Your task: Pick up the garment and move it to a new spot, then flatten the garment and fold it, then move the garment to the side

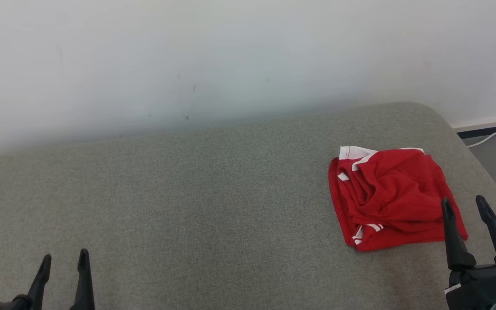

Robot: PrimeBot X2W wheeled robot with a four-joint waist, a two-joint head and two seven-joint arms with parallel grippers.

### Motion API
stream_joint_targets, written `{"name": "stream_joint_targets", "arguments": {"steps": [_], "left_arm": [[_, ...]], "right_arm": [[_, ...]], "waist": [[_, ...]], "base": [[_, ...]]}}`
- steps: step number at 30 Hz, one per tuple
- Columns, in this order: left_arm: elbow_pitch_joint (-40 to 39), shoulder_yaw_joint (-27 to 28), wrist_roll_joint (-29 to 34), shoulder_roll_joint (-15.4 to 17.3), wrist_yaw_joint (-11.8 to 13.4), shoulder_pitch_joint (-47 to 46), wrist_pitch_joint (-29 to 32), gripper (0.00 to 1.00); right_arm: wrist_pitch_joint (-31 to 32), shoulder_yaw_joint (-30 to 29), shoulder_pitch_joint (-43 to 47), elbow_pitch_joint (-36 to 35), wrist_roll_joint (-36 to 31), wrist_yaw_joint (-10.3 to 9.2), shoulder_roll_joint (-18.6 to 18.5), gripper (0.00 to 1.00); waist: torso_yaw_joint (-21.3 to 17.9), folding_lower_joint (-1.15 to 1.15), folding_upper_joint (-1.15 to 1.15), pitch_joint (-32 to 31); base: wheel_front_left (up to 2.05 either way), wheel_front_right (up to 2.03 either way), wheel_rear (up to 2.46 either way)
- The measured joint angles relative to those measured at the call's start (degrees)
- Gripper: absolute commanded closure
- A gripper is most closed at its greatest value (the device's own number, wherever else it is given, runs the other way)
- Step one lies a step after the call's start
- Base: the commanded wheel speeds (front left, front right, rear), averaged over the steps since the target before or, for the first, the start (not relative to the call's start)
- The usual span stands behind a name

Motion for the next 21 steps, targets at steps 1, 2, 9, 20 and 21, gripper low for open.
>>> {"name": "stream_joint_targets", "arguments": {"steps": [1,2,9,20,21], "left_arm": [[-0.1,0.1,0.0,-0.1,0.0,0.0,0.0,0.00],[-0.2,0.2,0.0,-0.2,0.0,0.0,0.2,0.00],[-0.9,0.3,0.0,-0.6,0.0,0.0,0.9,0.00],[3.3,-0.3,-1.6,-3.2,-0.2,1.2,1.4,1.00],[3.5,-0.1,-2.2,-3.2,-0.4,1.2,1.4,1.00]], "right_arm": [[0.0,-0.2,0.0,-0.1,-0.1,0.00,0.1,0.00],[0.0,-0.3,0.0,-0.3,-0.1,0.00,0.2,0.00],[0.0,-1.1,0.2,-0.7,-0.6,0.00,0.6,0.00],[0.8,0.2,2.8,3.2,0.9,0.44,4.8,1.00],[1.1,0.0,2.8,3.4,1.5,0.58,4.9,1.00]], "waist": [[0.0,0.00,0.00,0.0],[0.0,0.00,0.00,0.0],[-0.1,0.00,0.00,0.0],[0.0,0.00,0.00,0.1],[0.0,0.00,0.00,0.1]], "base": [[0.00,0.00,0.00],[0.00,0.00,0.00],[0.00,0.00,0.00],[0.00,0.00,0.00],[0.00,0.00,0.00]]}}
